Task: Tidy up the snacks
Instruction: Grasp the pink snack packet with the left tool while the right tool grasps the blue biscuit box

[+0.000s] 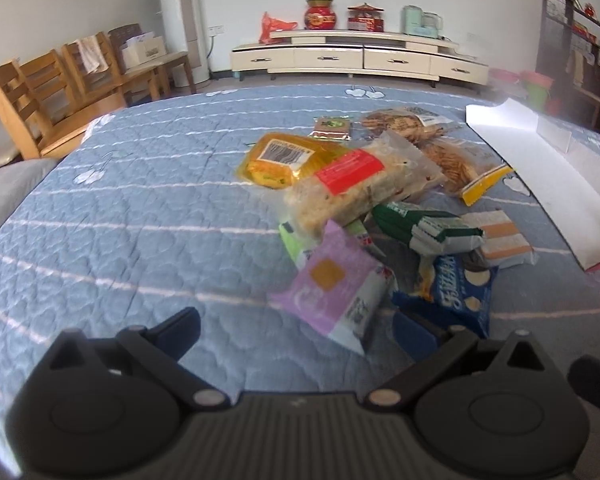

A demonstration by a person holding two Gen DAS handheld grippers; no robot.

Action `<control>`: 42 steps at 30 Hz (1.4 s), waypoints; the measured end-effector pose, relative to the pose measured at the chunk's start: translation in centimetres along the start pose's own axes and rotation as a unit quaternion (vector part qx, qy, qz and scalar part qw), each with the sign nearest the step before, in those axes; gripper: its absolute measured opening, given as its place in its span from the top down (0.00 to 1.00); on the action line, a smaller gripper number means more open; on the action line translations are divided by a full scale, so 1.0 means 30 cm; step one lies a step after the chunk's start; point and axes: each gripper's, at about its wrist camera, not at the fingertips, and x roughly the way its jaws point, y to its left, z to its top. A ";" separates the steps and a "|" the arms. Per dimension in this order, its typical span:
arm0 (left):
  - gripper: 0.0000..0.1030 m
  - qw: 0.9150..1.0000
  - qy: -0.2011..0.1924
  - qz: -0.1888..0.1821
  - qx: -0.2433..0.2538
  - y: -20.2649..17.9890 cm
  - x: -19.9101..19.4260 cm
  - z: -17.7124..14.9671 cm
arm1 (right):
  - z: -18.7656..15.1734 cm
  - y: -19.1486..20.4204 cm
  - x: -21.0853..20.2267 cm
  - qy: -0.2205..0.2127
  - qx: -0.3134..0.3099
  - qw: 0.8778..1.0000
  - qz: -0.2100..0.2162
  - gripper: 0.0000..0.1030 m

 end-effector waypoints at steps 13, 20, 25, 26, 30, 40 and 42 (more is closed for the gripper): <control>0.53 0.997 -0.023 -0.079 0.012 0.039 0.036 0.008 | 0.039 0.058 0.107 0.028 -0.009 1.000 0.012 0.00; 0.54 0.997 -0.020 -0.074 -0.029 0.132 -0.037 -0.050 | 0.068 0.110 0.185 0.043 -0.013 0.999 0.020 0.00; 0.54 0.996 -0.020 -0.069 -0.044 0.174 -0.033 -0.058 | 0.102 0.129 0.261 0.057 0.042 0.997 0.021 0.00; 0.54 0.997 -0.020 -0.067 -0.044 0.178 -0.033 -0.059 | 0.108 0.128 0.270 0.054 0.055 0.997 0.013 0.00; 0.54 0.996 -0.023 -0.071 -0.057 0.194 -0.038 -0.059 | 0.126 0.153 0.313 0.051 0.033 0.998 -0.011 0.00; 0.54 0.995 -0.031 -0.079 -0.050 0.152 -0.069 -0.064 | 0.100 0.093 0.202 0.033 -0.016 0.999 -0.002 0.41; 0.54 0.995 -0.031 -0.082 -0.047 0.133 -0.075 -0.064 | 0.082 0.059 0.158 0.029 -0.024 0.999 0.001 0.41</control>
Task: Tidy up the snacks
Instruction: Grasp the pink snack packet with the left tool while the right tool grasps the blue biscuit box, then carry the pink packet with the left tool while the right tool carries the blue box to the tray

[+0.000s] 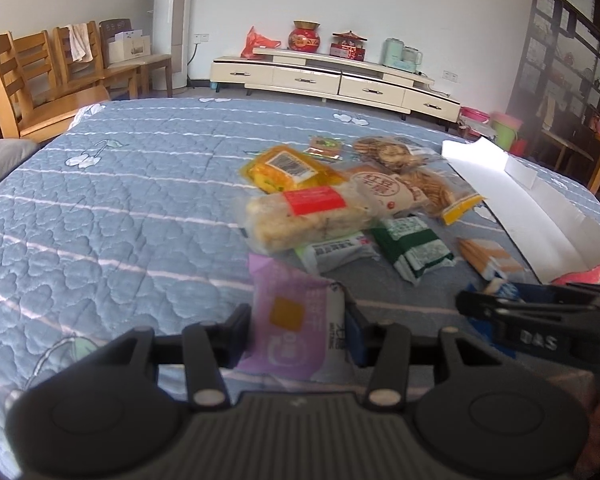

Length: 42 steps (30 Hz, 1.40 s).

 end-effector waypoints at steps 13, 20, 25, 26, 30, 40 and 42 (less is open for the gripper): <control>0.54 1.000 -0.013 -0.014 0.021 -0.131 -0.050 0.010 | -0.045 -0.081 -0.218 -0.015 -0.028 0.996 0.084 0.41; 0.54 0.999 -0.024 -0.003 0.026 -0.161 -0.079 0.028 | -0.036 -0.042 -0.282 -0.035 -0.059 0.995 0.067 0.41; 0.54 0.999 -0.029 0.006 0.024 -0.200 -0.090 0.049 | 0.008 -0.082 -0.339 -0.059 -0.046 0.996 0.050 0.41; 0.54 0.999 -0.030 0.010 0.023 -0.210 -0.091 0.054 | 0.014 -0.091 -0.348 -0.062 -0.044 0.996 0.046 0.41; 0.54 0.999 -0.030 0.017 0.019 -0.245 -0.095 0.071 | 0.029 -0.127 -0.379 -0.068 -0.034 0.997 0.033 0.41; 0.54 0.998 -0.034 0.015 0.040 -0.354 -0.101 0.099 | 0.048 -0.213 -0.436 -0.082 -0.009 0.997 0.010 0.41; 0.54 0.998 -0.033 0.012 0.043 -0.372 -0.098 0.105 | 0.052 -0.228 -0.443 -0.084 -0.006 0.996 0.005 0.41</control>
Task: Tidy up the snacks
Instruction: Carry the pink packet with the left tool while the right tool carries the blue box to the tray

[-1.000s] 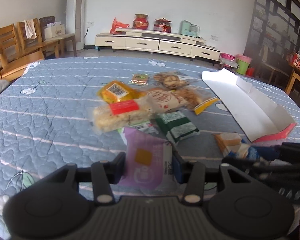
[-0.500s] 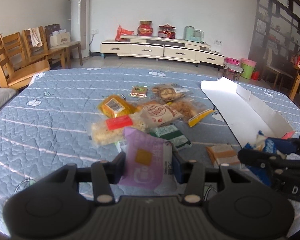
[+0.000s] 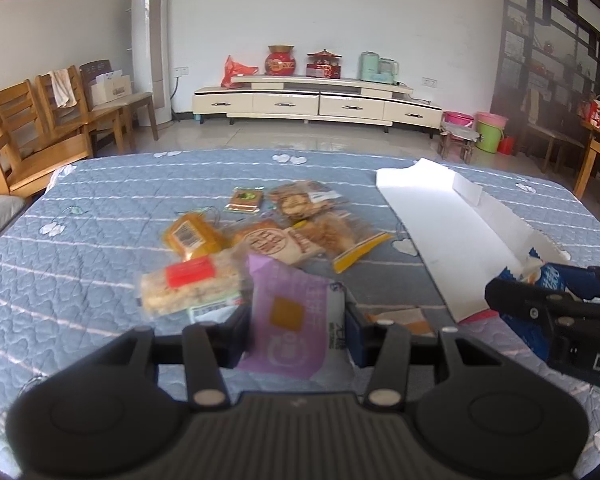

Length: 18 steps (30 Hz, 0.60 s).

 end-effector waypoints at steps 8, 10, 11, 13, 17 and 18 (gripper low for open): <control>0.54 1.000 0.001 -0.014 0.012 -0.069 0.015 0.022 | -0.002 -0.056 -0.016 -0.006 0.013 1.000 -0.019 0.41; 0.54 1.000 0.001 -0.017 0.015 -0.086 0.018 0.029 | 0.000 -0.071 -0.019 -0.006 0.015 1.000 -0.025 0.41; 0.54 1.000 0.002 -0.020 0.017 -0.096 0.021 0.034 | 0.000 -0.079 -0.019 -0.007 0.016 0.999 -0.027 0.41; 0.54 1.000 0.002 -0.025 0.019 -0.112 0.024 0.045 | 0.001 -0.092 -0.024 -0.008 0.019 0.999 -0.031 0.41; 0.54 0.999 0.000 -0.036 0.025 -0.157 0.032 0.069 | 0.004 -0.128 -0.027 -0.009 0.029 0.999 -0.042 0.41; 0.54 0.999 -0.002 -0.037 0.027 -0.169 0.034 0.074 | 0.003 -0.135 -0.028 -0.010 0.031 0.998 -0.045 0.41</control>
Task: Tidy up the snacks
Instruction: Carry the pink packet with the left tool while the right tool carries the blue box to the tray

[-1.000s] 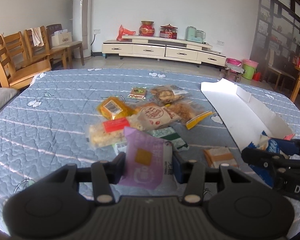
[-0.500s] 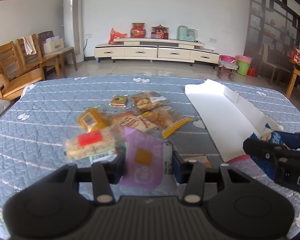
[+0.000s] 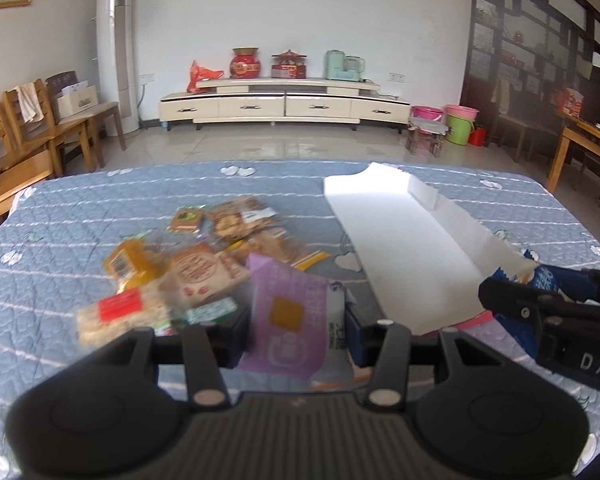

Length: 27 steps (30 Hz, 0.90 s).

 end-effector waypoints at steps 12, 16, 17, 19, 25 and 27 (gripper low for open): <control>0.54 1.000 0.008 -0.025 0.016 -0.116 0.066 0.039 | 0.002 -0.133 0.052 0.004 0.028 0.999 -0.019 0.41; 0.54 0.999 0.010 -0.030 0.023 -0.159 0.095 0.052 | 0.006 -0.188 0.087 0.009 0.041 0.999 -0.021 0.41; 0.54 0.999 0.010 -0.031 0.024 -0.169 0.103 0.056 | 0.008 -0.199 0.097 0.010 0.043 0.999 -0.021 0.41; 0.54 0.999 0.011 -0.034 0.027 -0.188 0.118 0.065 | 0.014 -0.218 0.115 0.010 0.043 0.999 -0.022 0.41; 0.54 0.999 0.011 -0.041 0.032 -0.248 0.166 0.094 | 0.039 -0.257 0.164 0.009 0.043 0.999 -0.026 0.41; 0.54 0.998 0.010 -0.043 0.034 -0.273 0.178 0.103 | 0.046 -0.270 0.179 0.008 0.042 0.999 -0.028 0.41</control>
